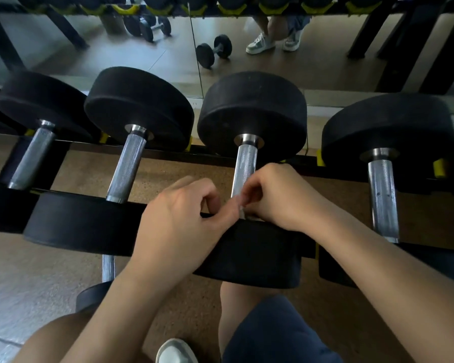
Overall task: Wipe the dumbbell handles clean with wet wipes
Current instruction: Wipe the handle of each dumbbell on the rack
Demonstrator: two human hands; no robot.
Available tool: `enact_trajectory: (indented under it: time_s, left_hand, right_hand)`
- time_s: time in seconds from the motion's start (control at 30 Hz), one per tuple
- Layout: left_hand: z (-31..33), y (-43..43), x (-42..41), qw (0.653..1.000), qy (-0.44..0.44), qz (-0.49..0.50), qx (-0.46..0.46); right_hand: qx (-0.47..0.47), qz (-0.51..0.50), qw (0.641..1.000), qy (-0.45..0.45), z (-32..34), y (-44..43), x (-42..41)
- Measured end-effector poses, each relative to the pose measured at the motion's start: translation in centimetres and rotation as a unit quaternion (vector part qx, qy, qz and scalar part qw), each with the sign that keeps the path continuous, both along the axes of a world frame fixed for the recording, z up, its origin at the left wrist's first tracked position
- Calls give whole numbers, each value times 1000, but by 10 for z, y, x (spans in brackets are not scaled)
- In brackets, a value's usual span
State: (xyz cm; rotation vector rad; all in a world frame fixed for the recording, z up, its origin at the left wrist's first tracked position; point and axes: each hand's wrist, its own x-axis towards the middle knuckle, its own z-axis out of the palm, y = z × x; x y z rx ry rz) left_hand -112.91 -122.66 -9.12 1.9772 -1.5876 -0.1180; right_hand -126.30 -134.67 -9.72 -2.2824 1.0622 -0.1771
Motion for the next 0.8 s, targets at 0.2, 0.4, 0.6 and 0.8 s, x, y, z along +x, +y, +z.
enact_trajectory:
  time_s: [0.2, 0.4, 0.6, 0.8]
  left_hand:
    - [2, -3, 5, 997, 64, -2, 40]
    - [7, 0, 11, 996, 70, -17, 60]
    - [5, 2, 10, 995, 84, -13, 45]
    - [10, 8, 14, 992, 109, -28, 64]
  right_hand:
    - [-164, 181, 969, 37, 3, -4, 15]
    - [-255, 237, 936, 53, 7, -22, 15]
    - [-245, 366, 894, 86, 20, -26, 17]
    - [-245, 315, 916, 32, 5, -26, 8]
